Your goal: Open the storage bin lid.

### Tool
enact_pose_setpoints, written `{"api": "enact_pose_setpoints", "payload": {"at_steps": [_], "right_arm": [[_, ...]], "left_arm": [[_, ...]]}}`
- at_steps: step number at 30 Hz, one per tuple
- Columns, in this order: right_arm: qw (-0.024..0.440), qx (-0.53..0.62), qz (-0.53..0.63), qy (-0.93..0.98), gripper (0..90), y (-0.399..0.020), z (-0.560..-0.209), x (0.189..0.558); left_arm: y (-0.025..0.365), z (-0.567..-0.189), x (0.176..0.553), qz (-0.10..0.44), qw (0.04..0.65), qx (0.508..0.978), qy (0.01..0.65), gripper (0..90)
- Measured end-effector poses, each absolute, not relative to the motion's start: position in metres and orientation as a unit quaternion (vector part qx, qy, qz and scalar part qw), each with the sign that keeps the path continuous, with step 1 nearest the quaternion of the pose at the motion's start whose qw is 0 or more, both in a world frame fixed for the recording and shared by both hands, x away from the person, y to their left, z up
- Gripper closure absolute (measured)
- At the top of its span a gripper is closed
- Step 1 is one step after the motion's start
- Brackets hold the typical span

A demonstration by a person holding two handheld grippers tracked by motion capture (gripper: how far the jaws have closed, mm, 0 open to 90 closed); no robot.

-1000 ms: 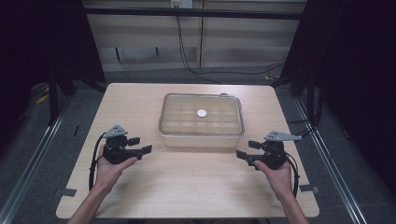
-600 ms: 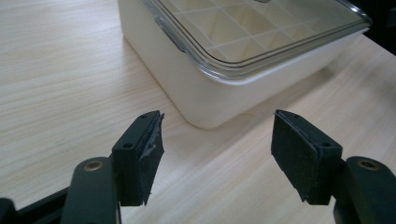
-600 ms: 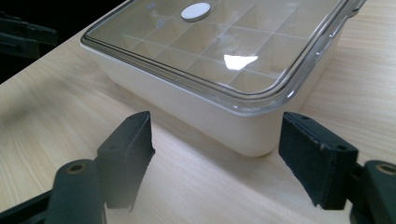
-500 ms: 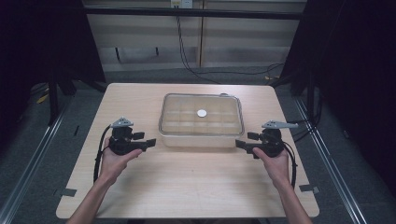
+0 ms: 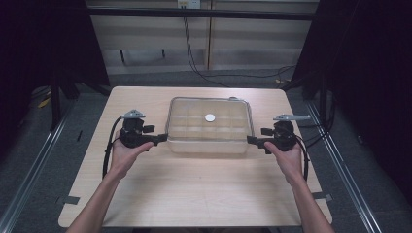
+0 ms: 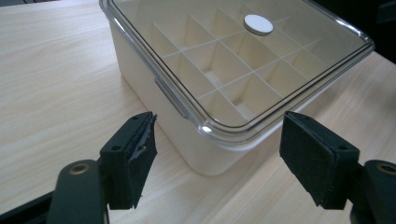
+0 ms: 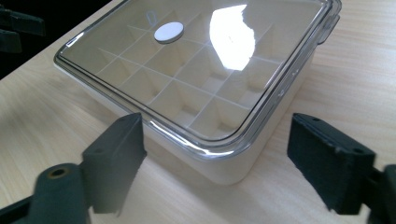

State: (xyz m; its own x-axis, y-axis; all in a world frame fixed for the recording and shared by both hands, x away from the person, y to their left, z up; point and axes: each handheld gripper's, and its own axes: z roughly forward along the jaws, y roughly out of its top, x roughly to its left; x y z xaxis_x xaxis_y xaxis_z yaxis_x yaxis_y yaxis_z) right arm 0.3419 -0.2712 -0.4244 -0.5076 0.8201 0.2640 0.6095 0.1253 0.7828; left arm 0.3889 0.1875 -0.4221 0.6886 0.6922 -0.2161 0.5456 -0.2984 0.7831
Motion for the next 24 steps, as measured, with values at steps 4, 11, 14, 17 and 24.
{"api": "enact_pose_setpoints", "payload": {"at_steps": [4,11,14,17,24], "right_arm": [[0.115,0.485,0.452,0.74,19.3,-0.272,-0.42,0.355],[0.118,0.485,0.447,0.742,18.3,-0.267,-0.412,0.376],[0.117,0.481,0.458,0.738,22.9,-0.269,-0.409,0.383],[0.121,0.482,0.456,0.738,20.3,-0.267,-0.408,0.387],[0.106,0.499,0.436,0.742,18.8,-0.264,-0.426,0.403]], "left_arm": [[0.181,-0.42,0.399,0.094,0.444,0.801,0.39,28.7],[0.172,-0.415,0.412,0.091,0.464,0.787,0.397,29.0],[0.169,-0.414,0.417,0.092,0.457,0.79,0.399,29.8],[0.168,-0.416,0.424,0.091,0.453,0.79,0.403,29.7],[0.162,-0.423,0.437,0.082,0.437,0.802,0.399,25.6]]}}
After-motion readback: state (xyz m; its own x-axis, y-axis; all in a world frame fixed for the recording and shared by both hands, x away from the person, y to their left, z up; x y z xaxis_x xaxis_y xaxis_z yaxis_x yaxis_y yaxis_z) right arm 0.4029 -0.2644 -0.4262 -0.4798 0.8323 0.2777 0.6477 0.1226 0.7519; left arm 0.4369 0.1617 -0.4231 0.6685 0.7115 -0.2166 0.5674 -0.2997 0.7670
